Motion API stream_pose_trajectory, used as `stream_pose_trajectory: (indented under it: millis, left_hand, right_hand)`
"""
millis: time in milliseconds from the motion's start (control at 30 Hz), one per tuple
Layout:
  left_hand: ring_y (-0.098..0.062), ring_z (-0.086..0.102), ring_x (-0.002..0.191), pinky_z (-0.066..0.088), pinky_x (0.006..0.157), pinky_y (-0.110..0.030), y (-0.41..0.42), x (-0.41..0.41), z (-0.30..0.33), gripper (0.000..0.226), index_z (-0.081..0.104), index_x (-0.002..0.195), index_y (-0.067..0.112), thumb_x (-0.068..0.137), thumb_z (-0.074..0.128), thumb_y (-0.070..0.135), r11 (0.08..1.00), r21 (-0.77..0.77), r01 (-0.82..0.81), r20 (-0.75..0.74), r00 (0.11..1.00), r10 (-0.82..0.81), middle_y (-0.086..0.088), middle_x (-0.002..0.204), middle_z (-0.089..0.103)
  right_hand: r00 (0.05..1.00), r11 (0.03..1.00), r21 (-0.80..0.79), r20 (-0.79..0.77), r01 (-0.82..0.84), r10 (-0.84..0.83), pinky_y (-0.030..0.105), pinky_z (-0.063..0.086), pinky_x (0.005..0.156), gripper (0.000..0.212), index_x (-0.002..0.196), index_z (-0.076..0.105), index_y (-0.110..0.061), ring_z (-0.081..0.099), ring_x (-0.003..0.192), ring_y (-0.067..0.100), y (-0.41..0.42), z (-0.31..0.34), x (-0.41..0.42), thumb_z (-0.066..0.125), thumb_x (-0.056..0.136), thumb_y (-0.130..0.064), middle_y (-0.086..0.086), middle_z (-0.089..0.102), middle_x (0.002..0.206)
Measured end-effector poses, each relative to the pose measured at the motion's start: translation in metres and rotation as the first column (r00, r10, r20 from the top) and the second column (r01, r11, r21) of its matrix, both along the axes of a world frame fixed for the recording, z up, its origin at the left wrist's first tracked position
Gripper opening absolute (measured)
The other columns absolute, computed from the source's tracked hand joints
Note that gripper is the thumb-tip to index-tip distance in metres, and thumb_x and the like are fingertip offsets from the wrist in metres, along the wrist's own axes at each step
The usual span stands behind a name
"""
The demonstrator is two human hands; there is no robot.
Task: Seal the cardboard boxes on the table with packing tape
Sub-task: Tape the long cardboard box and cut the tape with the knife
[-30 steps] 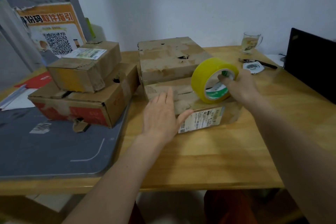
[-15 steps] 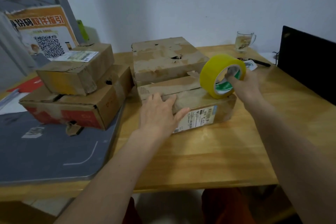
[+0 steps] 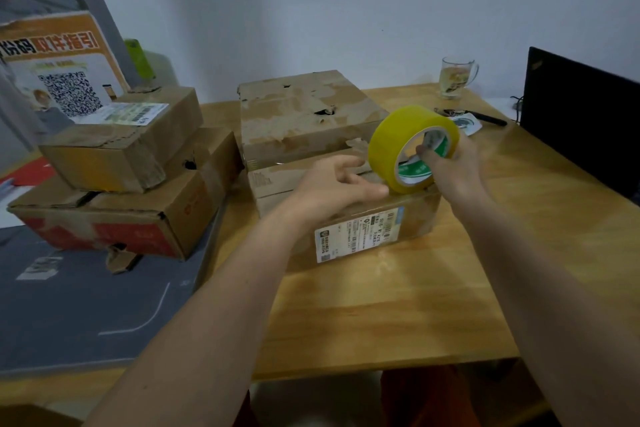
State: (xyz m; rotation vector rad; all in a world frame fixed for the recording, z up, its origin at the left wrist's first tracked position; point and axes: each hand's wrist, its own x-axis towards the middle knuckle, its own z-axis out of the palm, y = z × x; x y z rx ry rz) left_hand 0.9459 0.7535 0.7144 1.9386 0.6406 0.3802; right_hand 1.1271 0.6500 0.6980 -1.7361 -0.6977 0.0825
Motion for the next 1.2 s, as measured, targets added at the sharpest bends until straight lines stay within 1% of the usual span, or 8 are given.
stream_pose_trajectory:
  millis: [100,200,500,567,667,900,1067,1200]
  left_hand:
    - [-0.007,0.072,0.075,0.058,0.067,-0.018,0.010,0.004,0.010,0.033,0.068,0.114,0.013,0.084,0.078,0.023,0.978,-0.206,-0.041,-0.014,0.999,0.039,0.002,0.083,0.078]
    - [-0.006,0.069,0.063,0.059,0.063,-0.021,0.015,0.008,0.014,0.005,0.075,0.086,0.017,0.082,0.079,0.015,0.970,-0.233,-0.067,-0.027,0.998,0.062,-0.001,0.074,0.076]
    - [-0.005,0.066,0.054,0.056,0.056,-0.021,0.018,0.004,0.013,0.023,0.079,0.060,0.022,0.081,0.077,0.012,0.957,-0.289,0.003,-0.009,1.000,-0.005,0.001,0.069,0.075]
    - [-0.004,0.064,0.052,0.055,0.052,-0.018,0.017,0.005,0.013,0.021,0.077,0.063,0.019,0.082,0.077,0.012,0.966,-0.259,-0.015,-0.017,1.000,0.011,0.001,0.068,0.075]
    - [-0.001,0.058,0.053,0.053,0.053,-0.015,0.015,0.006,0.011,0.012,0.075,0.072,0.019,0.083,0.078,0.015,0.976,-0.213,-0.045,-0.032,0.999,0.039,0.004,0.068,0.074]
    - [0.004,0.057,0.047,0.046,0.047,-0.013,0.012,0.010,0.008,0.008,0.074,0.082,0.017,0.085,0.077,0.023,0.990,-0.095,-0.107,-0.076,0.992,0.100,0.010,0.058,0.069]
    - [0.007,0.061,0.048,0.043,0.042,-0.008,0.009,0.009,0.009,0.046,0.062,0.128,0.020,0.085,0.077,0.027,0.990,-0.077,-0.122,-0.083,0.990,0.116,0.014,0.062,0.070]
    - [0.001,0.055,0.045,0.045,0.046,-0.016,0.000,0.011,0.004,0.022,0.074,0.114,0.018,0.094,0.067,0.026,0.988,-0.033,-0.153,-0.017,0.988,0.152,0.007,0.068,0.067]
  right_hand:
    - [1.000,1.000,0.011,0.003,-0.020,0.020,0.042,0.049,0.092,0.029,0.116,0.062,-0.016,0.060,0.103,0.022,0.000,-0.001,0.001,0.067,0.088,-0.021,0.005,0.065,0.109]
    - [0.999,0.999,0.018,-0.002,-0.037,0.037,0.039,0.050,0.090,0.028,0.116,0.062,-0.015,0.061,0.101,0.021,0.000,-0.001,0.003,0.067,0.089,-0.020,0.004,0.066,0.109]
    - [0.987,1.000,0.017,0.162,0.008,-0.011,0.022,0.044,0.068,0.012,0.103,0.056,-0.012,0.055,0.080,0.014,-0.002,0.009,0.012,0.060,0.092,-0.009,-0.006,0.058,0.082]
    - [0.981,0.999,0.028,0.191,0.032,-0.037,0.008,0.038,0.059,0.017,0.108,0.056,-0.012,0.051,0.074,0.006,-0.001,0.009,0.014,0.059,0.092,-0.007,-0.013,0.054,0.079]
    - [0.972,0.998,0.005,0.227,0.059,-0.058,0.006,0.036,0.054,0.020,0.111,0.056,-0.017,0.048,0.071,0.003,-0.002,0.009,0.015,0.057,0.093,-0.007,-0.016,0.051,0.080]
    - [0.934,0.995,-0.061,0.353,0.077,-0.051,0.037,0.045,0.075,0.037,0.122,0.052,-0.020,0.053,0.090,0.023,-0.009,0.018,0.020,0.050,0.091,0.002,0.004,0.056,0.100]
    - [0.914,0.994,-0.081,0.404,0.071,-0.033,0.036,0.040,0.073,0.041,0.125,0.049,-0.022,0.050,0.090,0.024,-0.011,0.020,0.020,0.049,0.091,0.001,0.002,0.050,0.100]
    - [0.876,0.991,-0.113,0.483,0.077,-0.013,0.041,0.042,0.081,0.048,0.129,0.050,-0.018,0.050,0.107,0.031,-0.013,0.024,0.015,0.047,0.087,0.006,0.010,0.055,0.122]
